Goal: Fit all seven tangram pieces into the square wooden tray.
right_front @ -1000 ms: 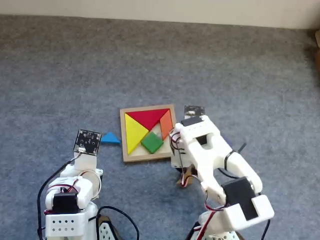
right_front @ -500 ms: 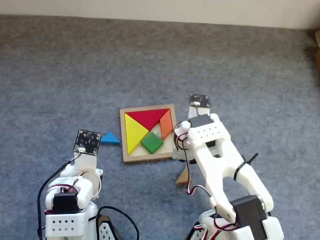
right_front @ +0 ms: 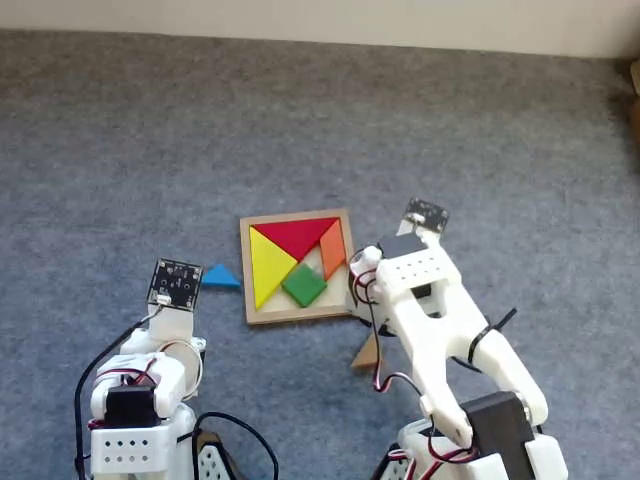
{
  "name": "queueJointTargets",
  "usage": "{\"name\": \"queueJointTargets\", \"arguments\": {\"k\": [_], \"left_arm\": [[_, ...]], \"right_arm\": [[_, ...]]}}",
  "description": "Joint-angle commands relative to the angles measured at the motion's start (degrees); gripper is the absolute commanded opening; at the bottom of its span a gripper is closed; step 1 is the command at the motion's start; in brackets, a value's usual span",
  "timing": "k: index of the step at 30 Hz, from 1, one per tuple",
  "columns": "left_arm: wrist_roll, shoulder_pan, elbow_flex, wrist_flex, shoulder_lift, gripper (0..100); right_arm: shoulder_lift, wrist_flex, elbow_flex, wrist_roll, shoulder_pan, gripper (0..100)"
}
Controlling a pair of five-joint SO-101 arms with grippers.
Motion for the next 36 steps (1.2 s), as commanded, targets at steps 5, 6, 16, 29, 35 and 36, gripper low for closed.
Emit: {"name": "queueJointTargets", "arguments": {"k": [5,6,16,29,35,36], "left_arm": [[0.53,-0.4,1.19,0.18,-2.33,4],[0.53,-0.4,1.19,0.18,-2.33,4],[0.53,-0.57,1.19,0.18,-2.33,4],[0.53,-0.57,1.19,0.18,-2.33,4],[0.53,-0.57,1.19,0.18,-2.33,4],[0.53,-0.57,1.19,0.18,-2.33,4]], "right_arm": [[-11.12,-0.84,4.97,-0.35,-0.92,0.8],[-12.18,-2.51,6.02,-0.62,-0.75,0.9],[-13.05,-11.91,13.67,-0.7,-0.84,8.9],[-12.97,-12.26,14.2,-3.43,-2.42,18.4],[-12.88,-12.44,15.78,-3.69,-6.9,18.4],[-12.88,-12.7,16.66,-3.6,-7.08,18.4]]}}
